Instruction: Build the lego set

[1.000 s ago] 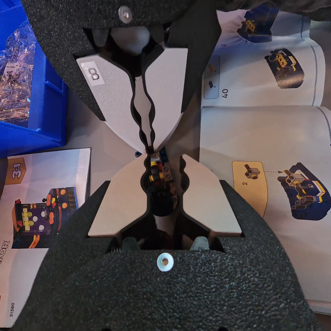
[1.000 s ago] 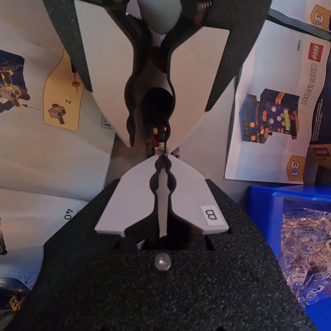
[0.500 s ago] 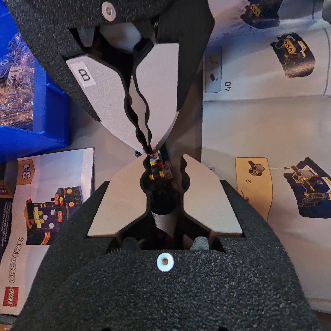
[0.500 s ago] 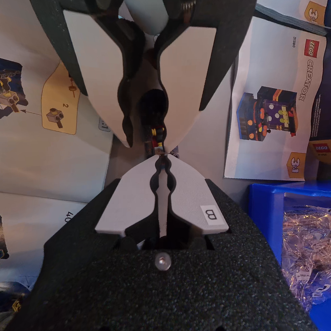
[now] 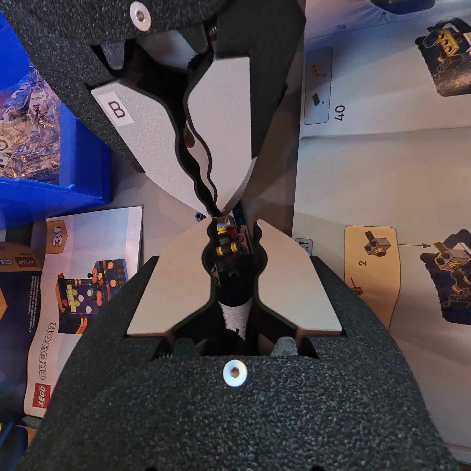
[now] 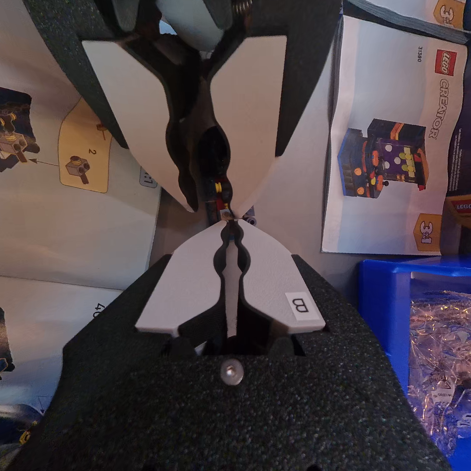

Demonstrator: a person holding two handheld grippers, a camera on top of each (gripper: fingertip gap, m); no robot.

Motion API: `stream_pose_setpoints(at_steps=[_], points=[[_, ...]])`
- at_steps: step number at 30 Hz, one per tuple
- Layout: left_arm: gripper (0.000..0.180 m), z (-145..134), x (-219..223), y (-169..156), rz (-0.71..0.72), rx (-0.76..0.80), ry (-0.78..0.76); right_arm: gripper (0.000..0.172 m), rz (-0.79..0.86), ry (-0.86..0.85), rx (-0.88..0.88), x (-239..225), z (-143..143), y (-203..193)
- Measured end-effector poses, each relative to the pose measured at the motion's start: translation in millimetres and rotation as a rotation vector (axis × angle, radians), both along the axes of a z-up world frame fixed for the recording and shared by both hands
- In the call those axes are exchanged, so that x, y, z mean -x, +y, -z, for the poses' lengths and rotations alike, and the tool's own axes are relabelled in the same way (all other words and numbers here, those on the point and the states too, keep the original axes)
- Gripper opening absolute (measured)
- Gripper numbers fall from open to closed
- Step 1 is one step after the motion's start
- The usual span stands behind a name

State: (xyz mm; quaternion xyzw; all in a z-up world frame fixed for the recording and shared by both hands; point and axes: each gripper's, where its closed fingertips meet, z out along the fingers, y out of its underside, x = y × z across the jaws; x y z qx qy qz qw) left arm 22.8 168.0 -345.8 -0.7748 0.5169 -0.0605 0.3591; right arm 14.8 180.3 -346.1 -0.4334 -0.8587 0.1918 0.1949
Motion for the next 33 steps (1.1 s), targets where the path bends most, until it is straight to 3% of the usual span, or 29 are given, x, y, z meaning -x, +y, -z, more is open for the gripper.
stream_pose_setpoints(at_steps=[11, 17, 33], points=[[0.027, 0, 0, 0, 0.005, -0.020, 0.008, 0.002, 0.026, 0.030, 0.098, 0, -1, 0], [0.027, 0, 0, -1, 0.006, -0.016, 0.000, 0.000, -0.007, 0.097, 0.194, 0, -17, -9], [0.029, -1, 0, 0, -0.008, -0.017, -0.036, 0.000, 0.000, 0.043, 0.156, 0, -4, -7]])
